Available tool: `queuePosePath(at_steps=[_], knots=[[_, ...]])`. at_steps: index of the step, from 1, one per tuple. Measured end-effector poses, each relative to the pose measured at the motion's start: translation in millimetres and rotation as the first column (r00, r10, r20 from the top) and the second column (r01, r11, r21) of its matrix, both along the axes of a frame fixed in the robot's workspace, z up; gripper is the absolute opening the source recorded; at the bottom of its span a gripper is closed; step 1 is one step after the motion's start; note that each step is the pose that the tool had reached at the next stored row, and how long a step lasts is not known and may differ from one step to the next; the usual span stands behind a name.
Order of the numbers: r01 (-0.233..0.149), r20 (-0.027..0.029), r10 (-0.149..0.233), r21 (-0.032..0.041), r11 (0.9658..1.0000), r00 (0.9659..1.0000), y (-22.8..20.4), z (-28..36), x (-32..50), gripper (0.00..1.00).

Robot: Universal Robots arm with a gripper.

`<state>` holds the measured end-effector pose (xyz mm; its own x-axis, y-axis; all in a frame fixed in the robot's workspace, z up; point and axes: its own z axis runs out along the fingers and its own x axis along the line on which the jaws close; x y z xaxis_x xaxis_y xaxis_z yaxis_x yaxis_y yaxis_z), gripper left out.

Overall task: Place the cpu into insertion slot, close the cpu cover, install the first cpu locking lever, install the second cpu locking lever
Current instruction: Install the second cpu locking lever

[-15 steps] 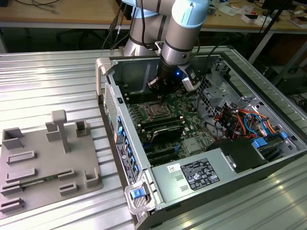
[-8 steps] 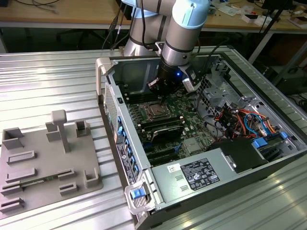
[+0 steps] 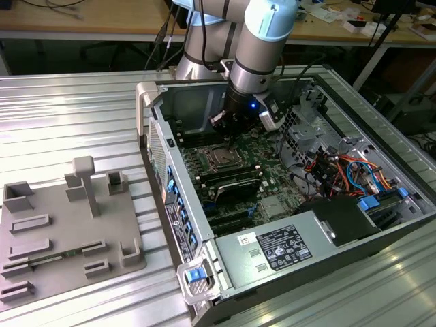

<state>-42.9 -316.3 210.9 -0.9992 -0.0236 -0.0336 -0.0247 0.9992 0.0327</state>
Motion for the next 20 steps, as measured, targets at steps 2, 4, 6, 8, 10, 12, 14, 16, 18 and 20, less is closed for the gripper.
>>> queuePosePath(at_steps=[2,4,6,8,10,12,14,16,18,20], knots=[[0.0,0.0,0.0,-0.0003,1.0,1.0,-0.2,0.0,0.0,0.11],[0.0,0.0001,0.0,-0.0008,1.0,1.0,-2.4,0.0,0.0,0.11],[0.0,-0.0001,0.0,-0.0014,1.0,1.0,-4.0,1.2,0.0,0.11],[0.0,0.0,0.0,-0.0023,1.0,1.0,-5.1,3.1,0.0,0.11],[0.0,-0.0001,0.0,-0.0027,1.0,1.0,-6.5,6.0,0.0,0.11],[0.0,0.0,0.0,-0.003,1.0,1.0,-7.7,8.5,0.0,0.11],[0.0,0.0,0.0,-0.0036,1.0,1.0,-9.2,12.0,0.0,0.11],[0.0,0.0001,0.0,-0.0059,1.0,1.0,-13.0,14.8,0.0,0.11],[0.001,0.0,-0.001,-0.0082,1.0,1.0,-18.2,14.8,0.5,0.11],[0.001,0.0,-0.001,-0.0093,1.0,1.0,-20.7,14.8,1.5,0.11]])
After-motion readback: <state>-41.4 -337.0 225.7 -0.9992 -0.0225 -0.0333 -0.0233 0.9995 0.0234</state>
